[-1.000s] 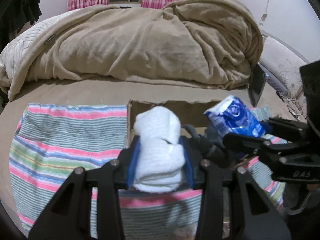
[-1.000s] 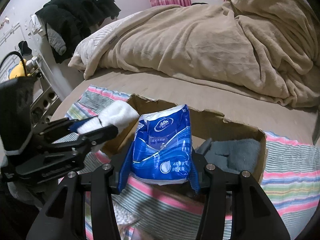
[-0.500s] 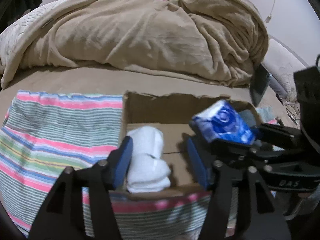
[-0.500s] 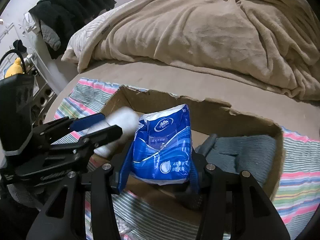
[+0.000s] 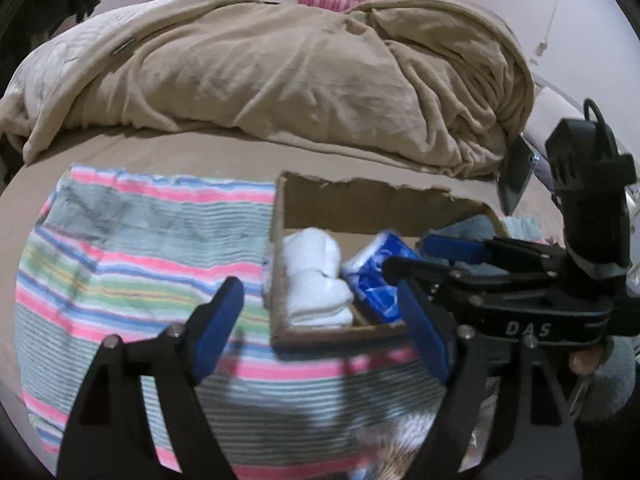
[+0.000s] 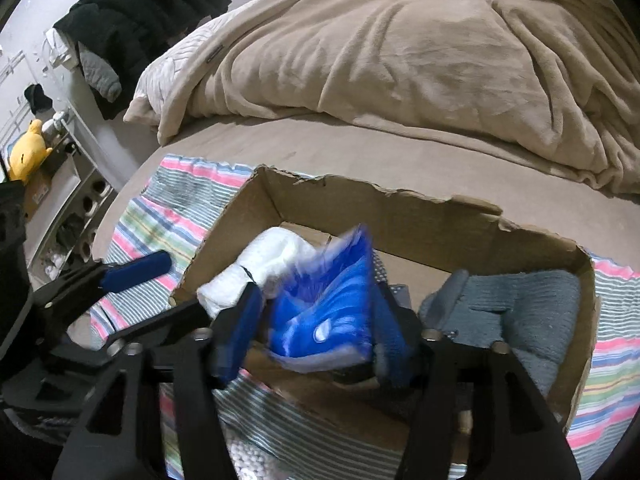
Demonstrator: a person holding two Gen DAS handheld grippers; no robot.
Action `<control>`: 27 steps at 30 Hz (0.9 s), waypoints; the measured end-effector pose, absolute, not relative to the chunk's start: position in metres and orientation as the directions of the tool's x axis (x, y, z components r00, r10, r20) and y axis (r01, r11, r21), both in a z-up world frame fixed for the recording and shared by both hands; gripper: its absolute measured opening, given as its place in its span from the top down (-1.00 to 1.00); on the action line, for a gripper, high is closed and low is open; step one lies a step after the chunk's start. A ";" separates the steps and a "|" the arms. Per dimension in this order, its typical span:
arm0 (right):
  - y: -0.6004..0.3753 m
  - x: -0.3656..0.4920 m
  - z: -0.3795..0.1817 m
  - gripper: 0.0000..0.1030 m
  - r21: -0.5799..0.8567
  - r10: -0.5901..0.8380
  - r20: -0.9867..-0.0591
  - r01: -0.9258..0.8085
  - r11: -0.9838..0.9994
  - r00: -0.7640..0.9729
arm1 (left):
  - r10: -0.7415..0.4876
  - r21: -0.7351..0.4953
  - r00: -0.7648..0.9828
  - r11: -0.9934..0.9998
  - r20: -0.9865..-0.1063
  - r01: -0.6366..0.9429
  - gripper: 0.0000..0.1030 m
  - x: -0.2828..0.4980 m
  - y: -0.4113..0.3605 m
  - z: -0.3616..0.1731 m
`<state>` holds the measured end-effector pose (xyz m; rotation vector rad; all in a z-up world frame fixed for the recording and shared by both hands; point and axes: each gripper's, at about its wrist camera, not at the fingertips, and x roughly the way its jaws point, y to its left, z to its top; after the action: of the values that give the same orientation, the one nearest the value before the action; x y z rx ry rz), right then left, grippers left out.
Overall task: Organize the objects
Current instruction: 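Lower the socks into the box with the left gripper while the right drops the tissue pack in, then move both grippers back toward the cotton swab bag and cartoon tissue pack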
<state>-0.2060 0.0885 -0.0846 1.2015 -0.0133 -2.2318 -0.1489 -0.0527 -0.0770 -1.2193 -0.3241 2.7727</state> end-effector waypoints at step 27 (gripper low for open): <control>0.130 -0.139 -0.045 -0.51 0.219 -0.443 -0.731 0.436 -0.873 -0.519 | 0.163 -0.227 -0.706 -0.974 -0.689 -0.003 -0.58 -0.081 -0.045 -0.043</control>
<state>-0.1393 0.1301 -0.0447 1.1445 -0.0108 -2.3699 -0.0812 -0.0453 -0.0432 -1.1628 -0.3200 2.8024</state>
